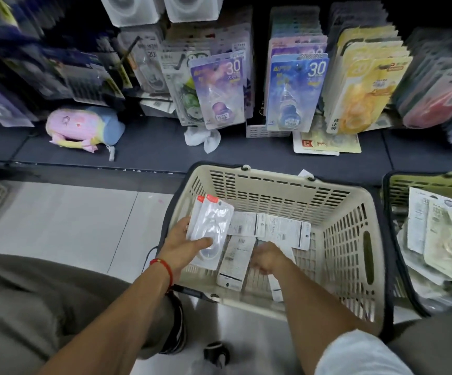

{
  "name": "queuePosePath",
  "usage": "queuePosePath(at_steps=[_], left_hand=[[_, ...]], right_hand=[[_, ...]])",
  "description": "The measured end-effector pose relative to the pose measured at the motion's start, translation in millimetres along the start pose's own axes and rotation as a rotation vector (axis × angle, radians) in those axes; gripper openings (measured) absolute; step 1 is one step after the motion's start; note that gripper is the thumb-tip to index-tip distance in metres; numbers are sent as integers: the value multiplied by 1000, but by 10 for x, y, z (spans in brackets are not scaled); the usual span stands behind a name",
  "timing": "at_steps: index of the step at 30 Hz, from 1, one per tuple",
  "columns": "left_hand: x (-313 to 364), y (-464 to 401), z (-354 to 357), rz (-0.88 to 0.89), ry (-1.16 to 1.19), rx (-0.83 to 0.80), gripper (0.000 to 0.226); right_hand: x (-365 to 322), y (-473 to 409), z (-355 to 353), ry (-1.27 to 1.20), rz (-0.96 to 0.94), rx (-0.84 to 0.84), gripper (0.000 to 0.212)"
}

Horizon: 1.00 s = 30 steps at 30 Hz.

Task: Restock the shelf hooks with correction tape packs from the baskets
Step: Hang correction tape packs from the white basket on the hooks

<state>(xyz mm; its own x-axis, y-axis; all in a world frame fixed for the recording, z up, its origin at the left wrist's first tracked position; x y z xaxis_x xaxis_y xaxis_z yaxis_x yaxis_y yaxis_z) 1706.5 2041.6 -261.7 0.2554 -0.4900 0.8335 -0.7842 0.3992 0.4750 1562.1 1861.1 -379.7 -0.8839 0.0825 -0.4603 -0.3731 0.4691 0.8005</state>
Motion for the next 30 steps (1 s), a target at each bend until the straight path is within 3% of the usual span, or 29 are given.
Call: queuePosePath(at_steps=[3, 7, 10, 14, 16, 19, 21, 24, 27, 30], left_hand=[[5, -3, 23, 13, -20, 1, 44], [25, 50, 61, 37, -30, 4, 47], [55, 145, 68, 66, -29, 27, 51], [44, 271, -49, 48, 70, 67, 51], [22, 307, -133, 27, 144, 68, 53], [22, 334, -210, 15, 180, 80, 51], [34, 333, -245, 12, 190, 118, 48], [105, 312, -304, 2, 237, 188, 46], [204, 266, -346, 16, 302, 244, 46], [308, 270, -301, 62, 367, 236, 43]], right_hand=[[6, 70, -68, 1, -65, 17, 5], [135, 183, -125, 165, -171, -57, 33], [92, 199, -28, 592, -390, -122, 70], [-253, 127, 146, 1242, -773, 27, 102], [-336, 28, 277, 1396, -867, -16, 109], [-273, -176, 398, 1498, -931, -22, 98], [-269, -223, 377, 1401, -938, -31, 77], [-425, -140, 202, 880, -780, -24, 45], [-531, 49, -139, 386, -615, 61, 33], [-559, 310, -504, -204, -458, -32, 25]])
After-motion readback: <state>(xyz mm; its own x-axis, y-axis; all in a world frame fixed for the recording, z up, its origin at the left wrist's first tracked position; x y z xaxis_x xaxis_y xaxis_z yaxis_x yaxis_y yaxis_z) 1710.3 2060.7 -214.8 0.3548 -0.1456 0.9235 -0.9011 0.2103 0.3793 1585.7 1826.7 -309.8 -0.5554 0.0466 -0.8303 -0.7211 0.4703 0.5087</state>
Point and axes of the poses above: each hand's wrist, its own y-axis away from the middle knuckle, its own z-axis out of the palm, x = y × z, the point moved 3 cm from there along -y, towards the middle knuckle, and after that the axes turned 6 degrees about x, right-handed, at the moved point
